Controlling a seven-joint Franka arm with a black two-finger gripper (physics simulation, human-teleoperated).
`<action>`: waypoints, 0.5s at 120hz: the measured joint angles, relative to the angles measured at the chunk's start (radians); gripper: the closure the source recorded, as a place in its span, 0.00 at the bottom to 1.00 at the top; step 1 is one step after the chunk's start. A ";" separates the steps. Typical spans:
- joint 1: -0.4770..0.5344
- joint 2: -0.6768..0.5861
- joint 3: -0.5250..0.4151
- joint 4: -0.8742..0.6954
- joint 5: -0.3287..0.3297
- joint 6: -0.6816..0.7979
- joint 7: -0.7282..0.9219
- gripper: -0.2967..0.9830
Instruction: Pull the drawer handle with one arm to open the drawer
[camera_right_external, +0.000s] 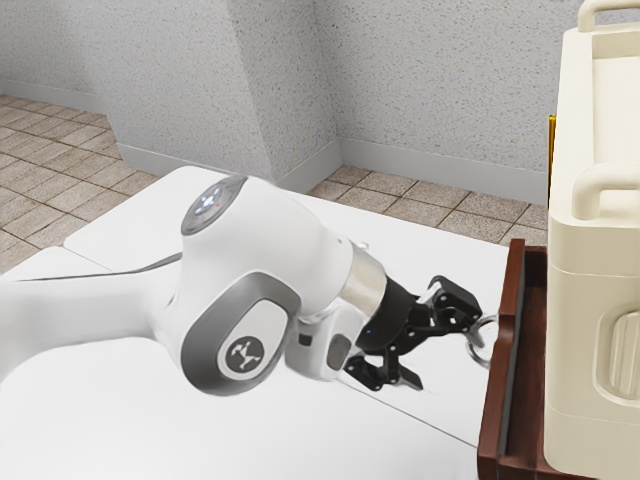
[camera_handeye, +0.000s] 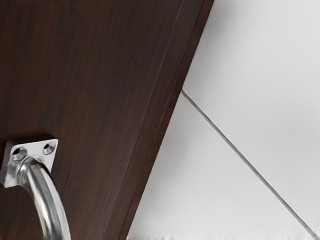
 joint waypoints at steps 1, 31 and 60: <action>0.000 -0.002 0.001 -0.001 0.000 0.000 0.000 0.26; 0.001 -0.041 0.023 -0.037 0.002 -0.001 0.008 0.24; 0.014 -0.093 0.037 -0.079 0.016 0.000 0.021 0.23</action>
